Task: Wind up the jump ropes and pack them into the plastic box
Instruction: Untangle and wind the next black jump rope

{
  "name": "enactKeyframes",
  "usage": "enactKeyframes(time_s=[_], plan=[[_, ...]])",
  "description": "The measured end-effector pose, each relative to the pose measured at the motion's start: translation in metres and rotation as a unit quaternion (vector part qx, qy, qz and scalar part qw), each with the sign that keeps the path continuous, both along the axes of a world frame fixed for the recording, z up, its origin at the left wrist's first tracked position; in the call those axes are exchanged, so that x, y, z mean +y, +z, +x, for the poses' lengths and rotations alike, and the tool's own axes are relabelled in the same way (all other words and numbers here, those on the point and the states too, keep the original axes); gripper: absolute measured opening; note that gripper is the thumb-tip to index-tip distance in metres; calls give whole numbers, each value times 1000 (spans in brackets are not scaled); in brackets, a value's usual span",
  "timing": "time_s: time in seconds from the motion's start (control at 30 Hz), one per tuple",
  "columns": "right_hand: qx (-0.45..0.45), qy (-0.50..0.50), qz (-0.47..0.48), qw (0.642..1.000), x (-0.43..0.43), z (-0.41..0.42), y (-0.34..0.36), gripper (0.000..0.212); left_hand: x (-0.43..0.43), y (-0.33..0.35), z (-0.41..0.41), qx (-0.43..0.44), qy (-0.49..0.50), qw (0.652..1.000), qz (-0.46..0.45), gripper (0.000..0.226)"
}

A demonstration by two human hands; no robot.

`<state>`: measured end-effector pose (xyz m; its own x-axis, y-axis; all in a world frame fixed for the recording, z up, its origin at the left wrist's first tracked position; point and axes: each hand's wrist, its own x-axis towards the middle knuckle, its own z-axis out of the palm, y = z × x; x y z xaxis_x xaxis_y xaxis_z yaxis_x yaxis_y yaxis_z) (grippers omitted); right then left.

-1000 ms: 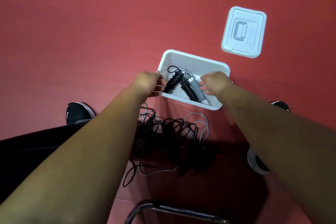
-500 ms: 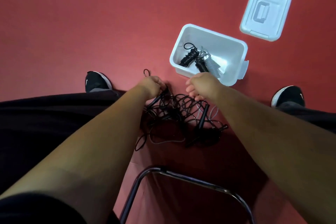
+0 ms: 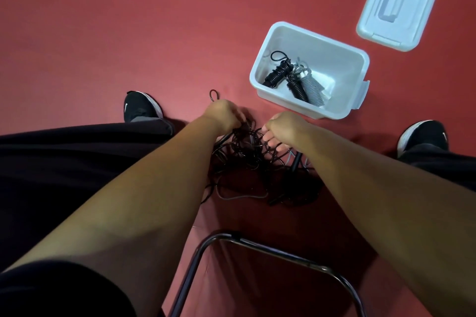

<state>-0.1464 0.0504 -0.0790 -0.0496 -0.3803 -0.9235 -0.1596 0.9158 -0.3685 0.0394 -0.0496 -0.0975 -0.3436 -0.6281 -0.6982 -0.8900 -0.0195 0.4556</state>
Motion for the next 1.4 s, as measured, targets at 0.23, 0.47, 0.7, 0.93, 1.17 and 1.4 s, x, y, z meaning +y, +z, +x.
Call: enactKeyframes(time_s=[0.23, 0.47, 0.7, 0.93, 1.17, 1.4], plan=[[71, 63, -120, 988, 10, -5, 46, 40, -1, 74, -16, 205, 165, 959, 102, 24], [109, 81, -237, 962, 19, -17, 122, 84, -8, 197, -45, 292, 115, 947, 64, 18], [46, 7, -358, 933, 29, -21, 237, 36, 6, 328, -66, 397, 124, 909, 18, 13], [31, -68, -438, 896, 45, -19, 334, 21, 24, 446, -83, 497, 177, 849, -25, 13], [51, -127, -475, 869, 56, -13, 439, 18, 36, 520, -85, 570, 221, 790, -40, 14], [59, -199, -509, 836, 68, -21, 527, 20, 50, 538, -82, 488, 166, 856, -50, 29]])
